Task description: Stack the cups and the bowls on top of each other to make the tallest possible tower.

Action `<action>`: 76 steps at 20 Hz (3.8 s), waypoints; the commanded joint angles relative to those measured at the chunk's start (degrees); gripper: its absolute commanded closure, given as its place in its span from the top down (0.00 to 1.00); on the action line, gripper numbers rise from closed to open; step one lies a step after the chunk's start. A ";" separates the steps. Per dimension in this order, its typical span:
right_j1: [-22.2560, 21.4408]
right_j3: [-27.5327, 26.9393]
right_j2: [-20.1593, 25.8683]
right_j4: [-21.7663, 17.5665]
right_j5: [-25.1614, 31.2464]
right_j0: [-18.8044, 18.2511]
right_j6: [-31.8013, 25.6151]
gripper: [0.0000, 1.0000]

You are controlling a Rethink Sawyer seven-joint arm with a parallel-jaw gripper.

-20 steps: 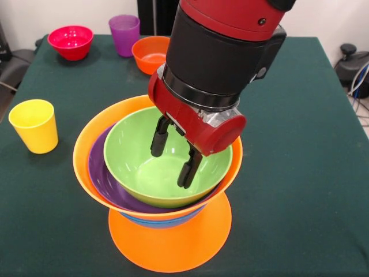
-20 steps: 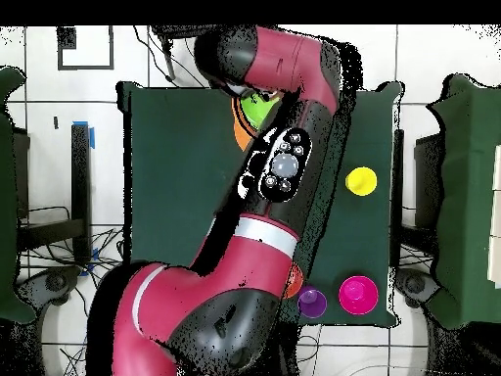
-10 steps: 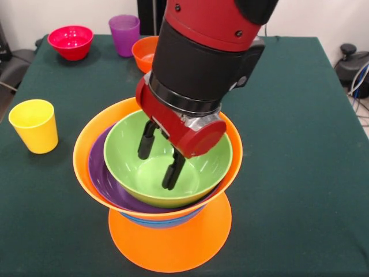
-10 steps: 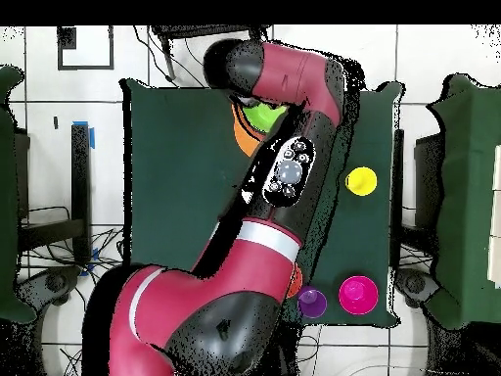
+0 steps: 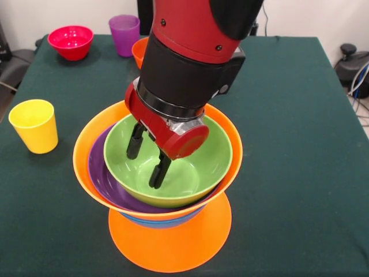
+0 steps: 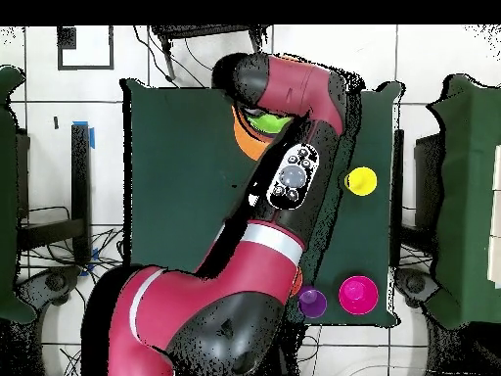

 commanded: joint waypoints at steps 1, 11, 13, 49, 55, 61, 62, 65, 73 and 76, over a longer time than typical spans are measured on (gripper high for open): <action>-0.93 5.58 8.76 -4.04 -1.39 0.66 -6.00 1.00; -1.81 5.56 9.47 -4.61 -0.18 0.47 -5.45 1.00; -1.79 5.26 9.41 -4.65 0.15 0.45 -5.41 1.00; -1.76 8.99 11.79 -4.57 -3.98 1.29 -1.27 1.00; -2.22 9.61 12.13 -4.62 -3.90 1.23 -1.13 1.00; -2.78 10.63 12.27 -4.71 -4.25 1.56 -0.97 1.00; -2.90 10.88 12.33 -4.72 -4.37 1.62 -0.96 1.00; -2.95 10.96 12.30 -4.72 -4.38 1.69 -0.91 1.00; -3.01 11.14 12.09 -4.73 -4.56 1.94 -0.53 1.00; -3.13 11.12 11.95 -4.82 -4.42 1.96 -0.66 1.00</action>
